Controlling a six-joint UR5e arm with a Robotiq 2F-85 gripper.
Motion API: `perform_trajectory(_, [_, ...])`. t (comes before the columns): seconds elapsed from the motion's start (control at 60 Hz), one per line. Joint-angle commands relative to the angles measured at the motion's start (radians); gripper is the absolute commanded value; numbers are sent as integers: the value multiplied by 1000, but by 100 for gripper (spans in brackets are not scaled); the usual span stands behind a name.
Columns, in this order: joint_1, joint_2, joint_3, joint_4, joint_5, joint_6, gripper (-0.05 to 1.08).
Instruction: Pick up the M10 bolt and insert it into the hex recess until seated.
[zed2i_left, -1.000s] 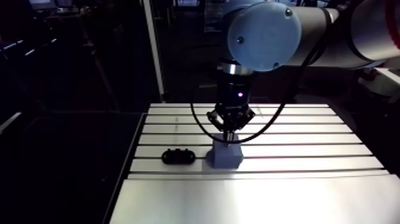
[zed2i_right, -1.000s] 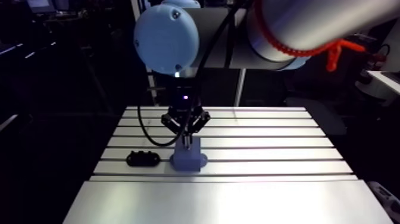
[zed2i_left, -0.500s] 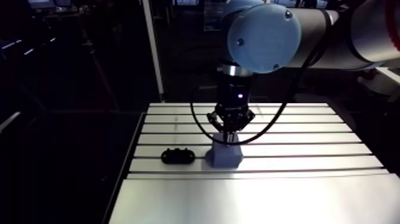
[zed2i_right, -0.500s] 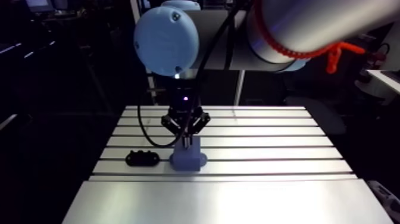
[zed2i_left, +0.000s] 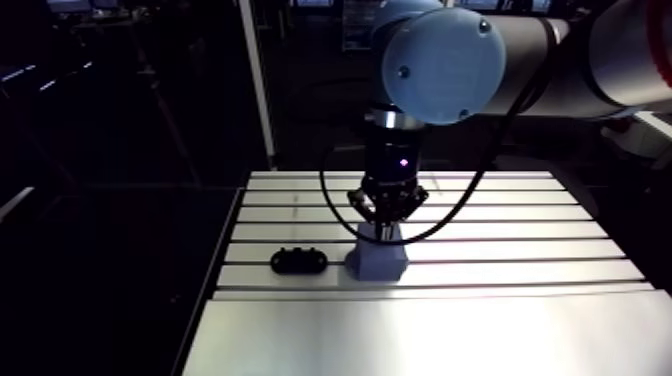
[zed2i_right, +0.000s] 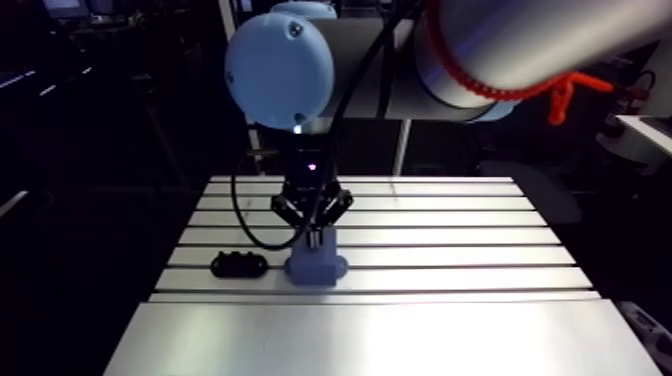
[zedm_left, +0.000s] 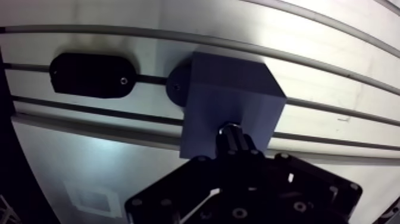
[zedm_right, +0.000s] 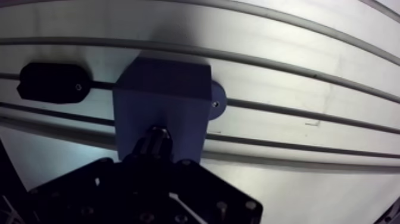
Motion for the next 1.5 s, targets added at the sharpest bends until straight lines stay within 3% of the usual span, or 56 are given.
perform_trajectory(0.017, [0,1,1,0,0,0,108])
perform_trajectory(0.917, [10,-33,-32,15,5,1,107])
perform_trajectory(1.317, [11,-36,-170,226,7,49,106])
perform_trajectory(1.5, [12,-36,-201,240,5,49,105])
